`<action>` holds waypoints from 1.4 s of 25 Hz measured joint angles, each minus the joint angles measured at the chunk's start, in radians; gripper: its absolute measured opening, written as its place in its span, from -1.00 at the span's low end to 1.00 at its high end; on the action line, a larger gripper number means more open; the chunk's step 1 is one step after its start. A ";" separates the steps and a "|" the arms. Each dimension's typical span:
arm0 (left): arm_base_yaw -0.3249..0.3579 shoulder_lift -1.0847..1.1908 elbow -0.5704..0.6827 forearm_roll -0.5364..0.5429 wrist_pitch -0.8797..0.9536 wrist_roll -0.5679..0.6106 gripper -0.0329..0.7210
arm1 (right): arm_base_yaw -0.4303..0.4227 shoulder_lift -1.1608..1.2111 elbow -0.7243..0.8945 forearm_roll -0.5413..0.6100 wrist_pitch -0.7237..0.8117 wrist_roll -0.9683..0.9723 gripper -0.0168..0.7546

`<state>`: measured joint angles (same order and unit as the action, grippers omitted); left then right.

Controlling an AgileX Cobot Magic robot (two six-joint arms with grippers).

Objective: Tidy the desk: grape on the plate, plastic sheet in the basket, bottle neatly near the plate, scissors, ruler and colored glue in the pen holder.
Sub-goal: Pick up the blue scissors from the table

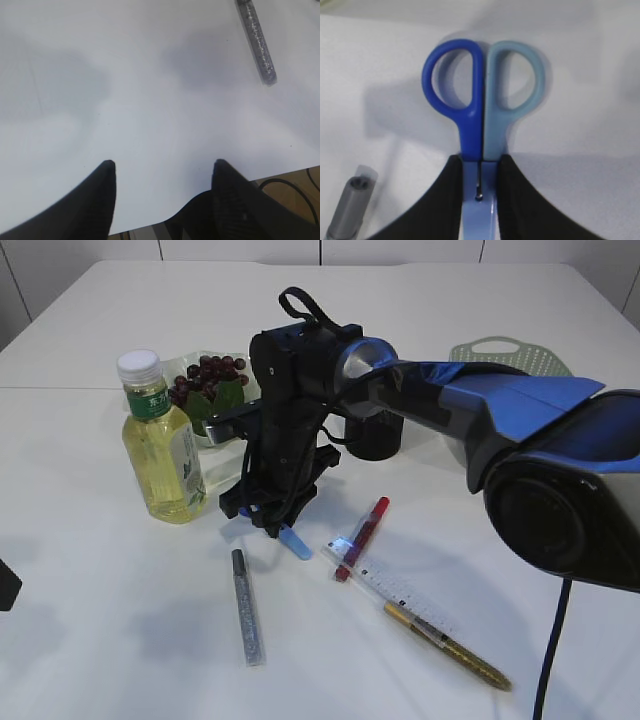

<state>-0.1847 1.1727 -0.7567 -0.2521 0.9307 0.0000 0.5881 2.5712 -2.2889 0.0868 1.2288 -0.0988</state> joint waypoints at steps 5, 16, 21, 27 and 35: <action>0.000 0.000 0.000 0.000 0.000 0.000 0.26 | 0.000 0.006 -0.016 0.000 0.000 0.017 -0.55; 0.000 0.000 0.000 0.000 0.000 0.000 0.26 | -0.008 0.009 -0.112 -0.012 0.000 0.052 -0.54; 0.000 0.000 0.000 0.000 0.000 0.000 0.26 | -0.028 -0.013 -0.112 -0.005 0.002 0.067 -0.54; 0.000 0.000 0.000 0.000 0.000 0.000 0.26 | -0.054 -0.123 -0.004 -0.036 0.004 0.083 -0.54; 0.000 0.000 0.000 0.000 0.000 0.000 0.26 | -0.095 -0.283 0.148 -0.052 0.008 0.099 -0.54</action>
<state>-0.1847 1.1727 -0.7567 -0.2521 0.9307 0.0000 0.4932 2.2884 -2.1413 0.0346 1.2365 0.0000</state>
